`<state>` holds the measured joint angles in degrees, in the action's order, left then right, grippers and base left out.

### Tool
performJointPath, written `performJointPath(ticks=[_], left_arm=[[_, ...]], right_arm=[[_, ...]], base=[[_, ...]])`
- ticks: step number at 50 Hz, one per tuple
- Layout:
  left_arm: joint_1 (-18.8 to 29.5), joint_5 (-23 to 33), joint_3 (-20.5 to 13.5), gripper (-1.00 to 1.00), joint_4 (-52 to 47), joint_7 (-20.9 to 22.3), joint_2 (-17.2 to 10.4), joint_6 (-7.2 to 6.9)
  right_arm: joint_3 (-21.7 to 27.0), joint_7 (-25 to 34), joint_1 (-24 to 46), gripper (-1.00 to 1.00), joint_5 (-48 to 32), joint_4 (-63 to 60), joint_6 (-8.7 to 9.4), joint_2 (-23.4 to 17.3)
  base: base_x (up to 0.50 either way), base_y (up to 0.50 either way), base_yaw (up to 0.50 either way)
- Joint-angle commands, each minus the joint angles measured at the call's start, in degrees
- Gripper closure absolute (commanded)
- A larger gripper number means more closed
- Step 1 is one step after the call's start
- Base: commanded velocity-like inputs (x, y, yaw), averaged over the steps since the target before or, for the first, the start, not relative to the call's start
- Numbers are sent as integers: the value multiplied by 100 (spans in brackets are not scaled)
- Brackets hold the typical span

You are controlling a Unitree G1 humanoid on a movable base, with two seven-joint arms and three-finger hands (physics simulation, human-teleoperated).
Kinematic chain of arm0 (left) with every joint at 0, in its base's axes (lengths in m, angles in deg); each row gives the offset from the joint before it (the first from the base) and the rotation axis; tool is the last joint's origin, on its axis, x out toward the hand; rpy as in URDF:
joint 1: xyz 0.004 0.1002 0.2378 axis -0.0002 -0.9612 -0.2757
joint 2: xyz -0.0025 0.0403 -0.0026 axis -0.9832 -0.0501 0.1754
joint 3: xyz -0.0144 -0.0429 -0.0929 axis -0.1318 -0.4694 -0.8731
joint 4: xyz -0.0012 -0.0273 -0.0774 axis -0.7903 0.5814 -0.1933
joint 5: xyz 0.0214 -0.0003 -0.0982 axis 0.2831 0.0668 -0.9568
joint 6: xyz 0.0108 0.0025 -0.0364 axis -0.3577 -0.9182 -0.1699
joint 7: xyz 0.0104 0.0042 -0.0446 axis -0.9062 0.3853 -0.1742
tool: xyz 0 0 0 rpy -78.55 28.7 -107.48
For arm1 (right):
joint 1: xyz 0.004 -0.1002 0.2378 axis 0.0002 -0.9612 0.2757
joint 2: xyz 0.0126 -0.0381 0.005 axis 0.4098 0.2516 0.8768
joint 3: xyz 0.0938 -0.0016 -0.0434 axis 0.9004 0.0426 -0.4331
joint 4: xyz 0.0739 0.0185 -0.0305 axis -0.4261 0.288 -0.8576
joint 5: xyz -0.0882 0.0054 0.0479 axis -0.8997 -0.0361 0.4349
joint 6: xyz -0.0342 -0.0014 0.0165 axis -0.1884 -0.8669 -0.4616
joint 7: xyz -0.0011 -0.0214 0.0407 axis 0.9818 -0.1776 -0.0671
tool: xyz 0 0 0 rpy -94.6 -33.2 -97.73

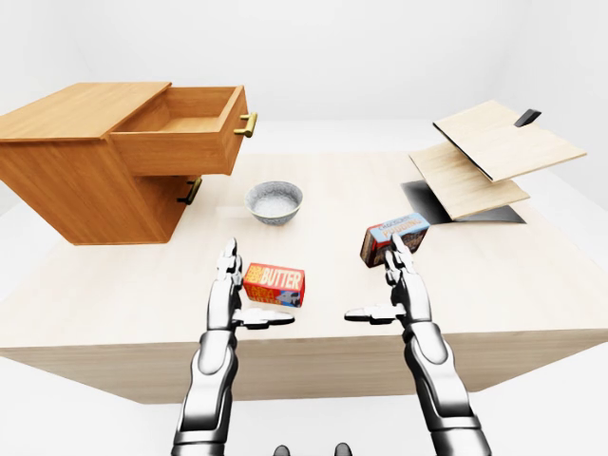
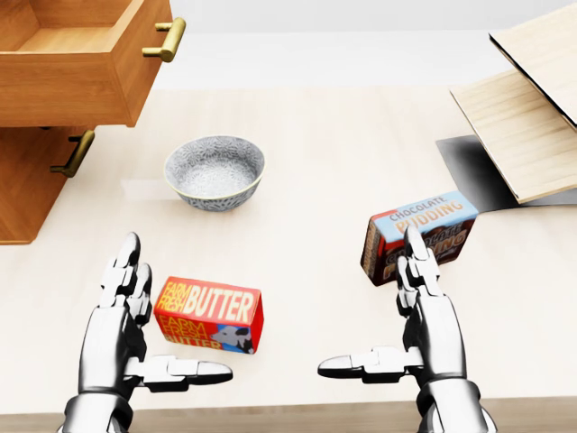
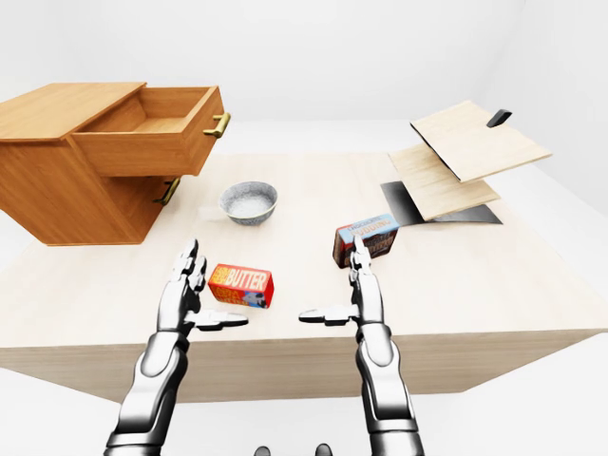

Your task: Close the top drawer of the cabinet.

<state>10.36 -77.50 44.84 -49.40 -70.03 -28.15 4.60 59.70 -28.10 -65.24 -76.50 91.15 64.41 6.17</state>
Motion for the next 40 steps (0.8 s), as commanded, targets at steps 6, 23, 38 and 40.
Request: performJointPath(ticks=[6,23,38,40], left_arm=[[-32,151,-163,-100,41,-31,-79,408],[98,130,-267,-100,-909,556,-260,-592],[895,199,-423,-100,-858,980,-449,-592],[1016,160,-448,-100,-875,1014,-482,-592]], right_arm=[[110,288,-64,-100,-194,223,-283,-149],[98,569,36,-100,-732,-611,221,-201],[322,647,883,-100,-788,-491,557,-405],[353,669,1051,-100,-773,-502,557,-450]], base=[[0,0,0],[0,0,0],[0,0,0],[0,0,0]])
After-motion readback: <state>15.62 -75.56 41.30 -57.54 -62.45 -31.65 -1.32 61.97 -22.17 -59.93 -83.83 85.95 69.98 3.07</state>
